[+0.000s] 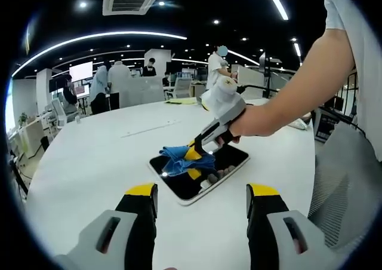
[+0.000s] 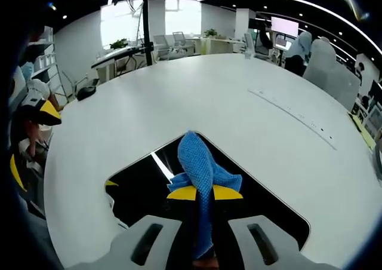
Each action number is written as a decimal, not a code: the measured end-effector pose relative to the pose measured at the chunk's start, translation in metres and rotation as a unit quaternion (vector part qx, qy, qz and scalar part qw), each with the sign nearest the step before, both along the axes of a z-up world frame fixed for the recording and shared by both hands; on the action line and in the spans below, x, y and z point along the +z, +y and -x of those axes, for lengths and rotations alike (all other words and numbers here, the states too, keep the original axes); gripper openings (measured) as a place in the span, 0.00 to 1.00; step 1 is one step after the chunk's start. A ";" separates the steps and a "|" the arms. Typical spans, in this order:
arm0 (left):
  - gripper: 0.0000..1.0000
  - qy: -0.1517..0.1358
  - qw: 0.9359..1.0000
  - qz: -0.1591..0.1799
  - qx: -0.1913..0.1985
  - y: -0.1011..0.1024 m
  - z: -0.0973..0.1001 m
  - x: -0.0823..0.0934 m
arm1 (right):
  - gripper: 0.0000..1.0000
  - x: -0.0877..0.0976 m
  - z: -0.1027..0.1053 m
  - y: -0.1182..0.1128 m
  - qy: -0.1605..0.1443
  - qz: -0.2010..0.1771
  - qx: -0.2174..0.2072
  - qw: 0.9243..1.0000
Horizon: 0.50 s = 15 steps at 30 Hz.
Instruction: Wipe the mirror surface with the cleaning cloth until all visible marks leave the cleaned area.
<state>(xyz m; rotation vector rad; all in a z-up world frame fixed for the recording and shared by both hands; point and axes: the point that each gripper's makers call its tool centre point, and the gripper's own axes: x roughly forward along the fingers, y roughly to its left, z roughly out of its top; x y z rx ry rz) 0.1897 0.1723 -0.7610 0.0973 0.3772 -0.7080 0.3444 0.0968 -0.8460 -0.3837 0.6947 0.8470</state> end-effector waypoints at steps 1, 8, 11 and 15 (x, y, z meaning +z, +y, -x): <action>0.60 0.000 1.000 0.000 0.000 0.000 0.000 0.000 | 0.02 0.000 -0.001 0.000 0.000 0.001 0.001 1.000; 0.60 0.001 1.000 -0.001 -0.002 0.000 0.000 -0.001 | 0.02 0.000 -0.007 0.003 -0.001 0.002 0.006 1.000; 0.60 0.001 1.000 -0.001 -0.002 0.000 -0.001 -0.001 | 0.02 0.000 -0.009 0.004 -0.001 0.002 0.007 1.000; 0.60 0.001 1.000 -0.002 0.000 0.002 -0.002 -0.001 | 0.02 0.000 -0.014 0.007 -0.001 0.003 0.008 1.000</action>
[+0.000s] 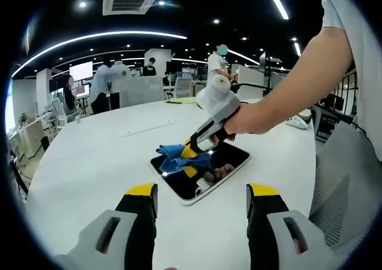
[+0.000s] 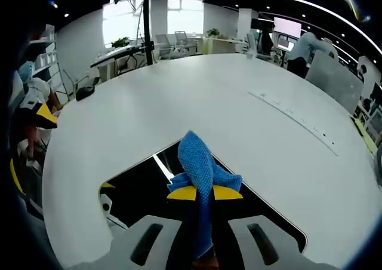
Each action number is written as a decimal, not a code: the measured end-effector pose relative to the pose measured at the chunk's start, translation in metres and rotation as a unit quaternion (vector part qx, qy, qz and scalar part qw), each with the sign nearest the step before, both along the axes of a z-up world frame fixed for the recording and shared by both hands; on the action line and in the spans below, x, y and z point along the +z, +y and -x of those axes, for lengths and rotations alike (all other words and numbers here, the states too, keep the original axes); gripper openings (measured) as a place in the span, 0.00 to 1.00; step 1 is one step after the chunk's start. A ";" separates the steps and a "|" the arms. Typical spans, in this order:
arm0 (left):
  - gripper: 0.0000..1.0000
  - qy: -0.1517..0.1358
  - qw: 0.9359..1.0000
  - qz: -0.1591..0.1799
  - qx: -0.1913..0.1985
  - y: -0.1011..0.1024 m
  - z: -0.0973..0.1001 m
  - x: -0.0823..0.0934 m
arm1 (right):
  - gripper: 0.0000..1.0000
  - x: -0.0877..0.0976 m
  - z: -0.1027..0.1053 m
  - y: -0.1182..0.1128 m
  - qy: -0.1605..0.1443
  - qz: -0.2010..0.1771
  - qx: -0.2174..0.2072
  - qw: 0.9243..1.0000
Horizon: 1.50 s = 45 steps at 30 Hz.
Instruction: Wipe the mirror surface with the cleaning cloth until all visible marks leave the cleaned area.
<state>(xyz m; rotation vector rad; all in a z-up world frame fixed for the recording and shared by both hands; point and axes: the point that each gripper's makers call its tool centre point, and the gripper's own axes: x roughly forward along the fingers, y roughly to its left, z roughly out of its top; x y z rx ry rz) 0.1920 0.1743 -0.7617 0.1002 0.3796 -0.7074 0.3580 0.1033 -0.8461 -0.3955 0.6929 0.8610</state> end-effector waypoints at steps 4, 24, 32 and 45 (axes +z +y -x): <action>0.60 0.000 1.000 -0.001 0.002 0.002 -0.001 -0.001 | 0.02 0.000 -0.003 0.002 0.000 -0.001 0.000 1.000; 0.59 0.005 1.000 -0.002 0.005 0.001 0.000 -0.004 | 0.02 0.000 -0.015 0.009 0.005 -0.001 0.008 1.000; 0.59 0.006 1.000 0.000 0.004 0.002 -0.002 -0.005 | 0.02 0.000 -0.019 0.015 0.006 -0.004 0.010 1.000; 0.60 0.010 1.000 0.001 0.000 0.002 -0.002 -0.008 | 0.02 0.000 -0.023 0.023 0.005 -0.009 0.011 1.000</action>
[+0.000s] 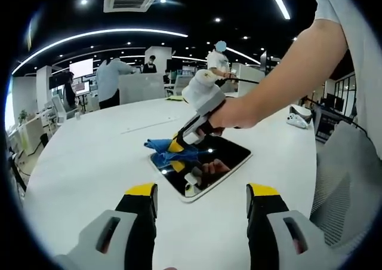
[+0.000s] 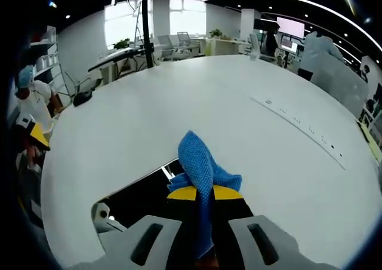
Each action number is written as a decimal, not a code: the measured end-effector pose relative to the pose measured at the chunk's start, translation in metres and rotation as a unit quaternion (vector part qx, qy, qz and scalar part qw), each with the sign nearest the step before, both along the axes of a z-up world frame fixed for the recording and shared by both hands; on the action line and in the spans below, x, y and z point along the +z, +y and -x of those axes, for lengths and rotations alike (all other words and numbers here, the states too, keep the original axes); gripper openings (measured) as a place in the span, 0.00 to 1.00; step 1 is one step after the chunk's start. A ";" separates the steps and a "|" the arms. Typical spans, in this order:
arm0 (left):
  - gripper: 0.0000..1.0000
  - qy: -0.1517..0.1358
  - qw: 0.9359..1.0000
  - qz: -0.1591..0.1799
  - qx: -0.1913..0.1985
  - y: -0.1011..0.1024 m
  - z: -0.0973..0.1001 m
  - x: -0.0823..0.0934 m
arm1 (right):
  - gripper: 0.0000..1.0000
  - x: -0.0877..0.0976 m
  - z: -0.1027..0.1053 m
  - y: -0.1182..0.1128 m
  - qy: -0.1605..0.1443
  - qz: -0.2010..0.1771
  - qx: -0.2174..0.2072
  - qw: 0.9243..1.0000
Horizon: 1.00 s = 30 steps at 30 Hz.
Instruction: Wipe the mirror surface with the cleaning cloth until all visible marks leave the cleaned area.
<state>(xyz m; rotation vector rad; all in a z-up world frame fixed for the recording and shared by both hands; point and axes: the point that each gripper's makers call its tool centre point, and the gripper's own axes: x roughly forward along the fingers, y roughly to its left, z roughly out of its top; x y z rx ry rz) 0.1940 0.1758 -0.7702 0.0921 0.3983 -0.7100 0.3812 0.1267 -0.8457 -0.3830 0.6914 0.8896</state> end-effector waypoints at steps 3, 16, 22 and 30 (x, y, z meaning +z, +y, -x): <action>0.60 0.000 1.000 0.001 0.001 0.001 -0.001 -0.001 | 0.02 0.000 -0.001 0.002 0.000 -0.002 0.001 1.000; 0.60 0.002 1.000 0.004 0.004 0.003 0.000 -0.002 | 0.02 0.000 0.000 0.012 0.002 -0.006 0.009 1.000; 0.59 0.002 1.000 0.002 0.006 0.004 0.001 -0.001 | 0.02 0.000 0.004 0.016 0.000 -0.008 0.017 1.000; 0.59 -0.002 1.000 0.000 0.010 0.006 0.000 0.000 | 0.02 0.000 0.009 0.020 -0.005 -0.003 0.028 1.000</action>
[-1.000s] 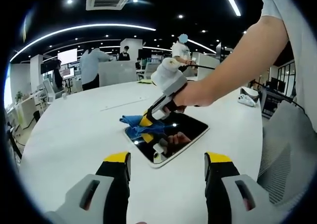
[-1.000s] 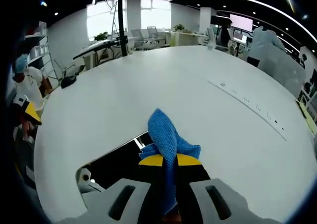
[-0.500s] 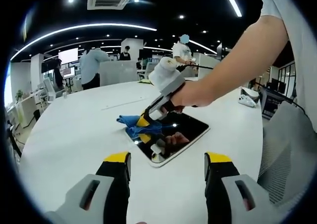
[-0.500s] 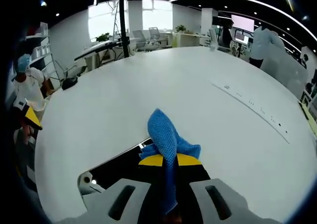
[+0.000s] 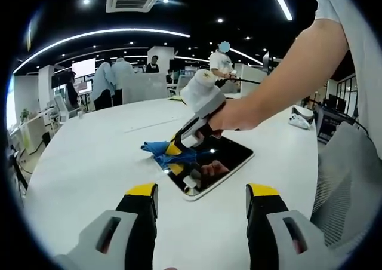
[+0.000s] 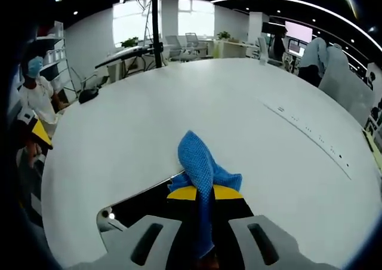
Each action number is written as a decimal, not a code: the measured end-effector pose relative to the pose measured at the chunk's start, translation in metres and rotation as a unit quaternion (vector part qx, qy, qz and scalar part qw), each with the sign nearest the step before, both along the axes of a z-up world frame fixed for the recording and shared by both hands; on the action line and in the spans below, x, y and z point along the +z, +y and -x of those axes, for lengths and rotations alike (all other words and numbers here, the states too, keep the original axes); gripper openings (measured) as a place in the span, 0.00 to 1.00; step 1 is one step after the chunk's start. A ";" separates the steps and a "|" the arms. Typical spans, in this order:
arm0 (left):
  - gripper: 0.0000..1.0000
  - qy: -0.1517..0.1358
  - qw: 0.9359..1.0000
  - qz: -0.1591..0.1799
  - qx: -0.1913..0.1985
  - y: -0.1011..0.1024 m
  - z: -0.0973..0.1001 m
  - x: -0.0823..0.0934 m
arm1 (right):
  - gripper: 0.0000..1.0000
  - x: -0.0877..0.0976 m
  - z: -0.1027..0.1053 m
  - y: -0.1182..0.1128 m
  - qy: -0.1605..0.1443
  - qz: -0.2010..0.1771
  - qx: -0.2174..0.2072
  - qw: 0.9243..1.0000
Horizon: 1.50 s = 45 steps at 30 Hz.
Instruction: Wipe the mirror surface with the cleaning cloth until all visible marks leave the cleaned area.
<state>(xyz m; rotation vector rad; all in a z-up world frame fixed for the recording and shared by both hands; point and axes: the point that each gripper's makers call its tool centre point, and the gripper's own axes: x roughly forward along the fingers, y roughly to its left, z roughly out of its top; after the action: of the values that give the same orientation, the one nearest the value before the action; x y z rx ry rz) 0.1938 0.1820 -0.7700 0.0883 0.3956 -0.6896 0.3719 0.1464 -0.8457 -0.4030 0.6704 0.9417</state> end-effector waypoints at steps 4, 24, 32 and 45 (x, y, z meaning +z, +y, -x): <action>0.59 -0.001 1.000 0.000 -0.001 -0.001 0.000 0.001 | 0.02 0.000 0.004 0.002 0.001 0.001 0.005 1.000; 0.60 -0.009 1.000 -0.003 0.001 -0.003 0.001 0.008 | 0.02 -0.001 0.032 0.007 0.006 -0.001 0.019 1.000; 0.60 -0.013 1.000 0.000 0.002 -0.006 0.002 0.011 | 0.02 -0.001 0.048 0.009 0.008 0.001 0.028 1.000; 0.60 -0.020 1.000 -0.003 0.002 -0.002 0.006 0.016 | 0.02 -0.001 0.064 0.011 0.011 0.009 0.041 0.999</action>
<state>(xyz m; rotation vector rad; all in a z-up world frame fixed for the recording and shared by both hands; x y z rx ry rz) 0.1879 0.1795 -0.7540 0.1072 0.3595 -0.6813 0.3075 0.1570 -0.8465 -0.4383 0.6876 1.0198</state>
